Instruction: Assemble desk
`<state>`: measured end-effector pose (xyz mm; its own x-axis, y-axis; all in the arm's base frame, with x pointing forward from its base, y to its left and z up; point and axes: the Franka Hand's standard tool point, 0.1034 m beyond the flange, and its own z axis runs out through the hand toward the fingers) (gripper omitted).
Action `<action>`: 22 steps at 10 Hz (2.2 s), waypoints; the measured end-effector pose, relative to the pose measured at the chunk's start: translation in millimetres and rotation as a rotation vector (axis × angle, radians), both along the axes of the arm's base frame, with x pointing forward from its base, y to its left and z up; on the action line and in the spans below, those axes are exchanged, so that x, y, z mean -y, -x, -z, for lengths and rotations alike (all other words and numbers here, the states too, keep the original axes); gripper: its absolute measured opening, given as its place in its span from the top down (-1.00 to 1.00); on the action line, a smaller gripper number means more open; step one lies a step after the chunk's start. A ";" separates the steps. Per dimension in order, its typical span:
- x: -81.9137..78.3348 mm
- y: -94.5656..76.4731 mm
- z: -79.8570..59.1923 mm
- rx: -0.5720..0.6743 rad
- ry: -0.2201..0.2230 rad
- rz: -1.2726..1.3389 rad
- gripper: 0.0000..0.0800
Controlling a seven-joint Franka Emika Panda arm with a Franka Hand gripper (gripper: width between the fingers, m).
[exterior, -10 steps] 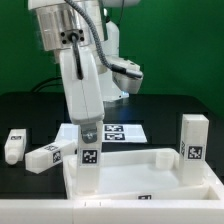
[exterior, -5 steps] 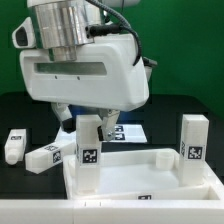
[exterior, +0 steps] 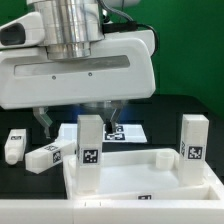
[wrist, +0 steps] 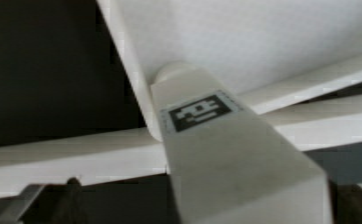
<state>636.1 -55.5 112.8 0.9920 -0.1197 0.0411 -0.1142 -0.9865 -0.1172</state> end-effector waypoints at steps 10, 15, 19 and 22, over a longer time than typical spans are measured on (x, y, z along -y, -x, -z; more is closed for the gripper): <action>5.3 2.8 4.6 -0.117 -0.090 1.191 0.29; 5.4 3.0 5.2 -0.124 -0.090 1.251 0.27; -4.4 3.9 2.4 -0.059 -0.036 0.626 -0.59; -2.4 3.5 3.0 -0.031 -0.017 0.415 -0.62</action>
Offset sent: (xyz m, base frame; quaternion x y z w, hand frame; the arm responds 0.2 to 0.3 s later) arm 0.0000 0.0000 0.0000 0.0000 0.0000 0.1296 0.9916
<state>632.6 -53.1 109.8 0.8602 -0.5100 0.0065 -0.5054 -0.8540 -0.1233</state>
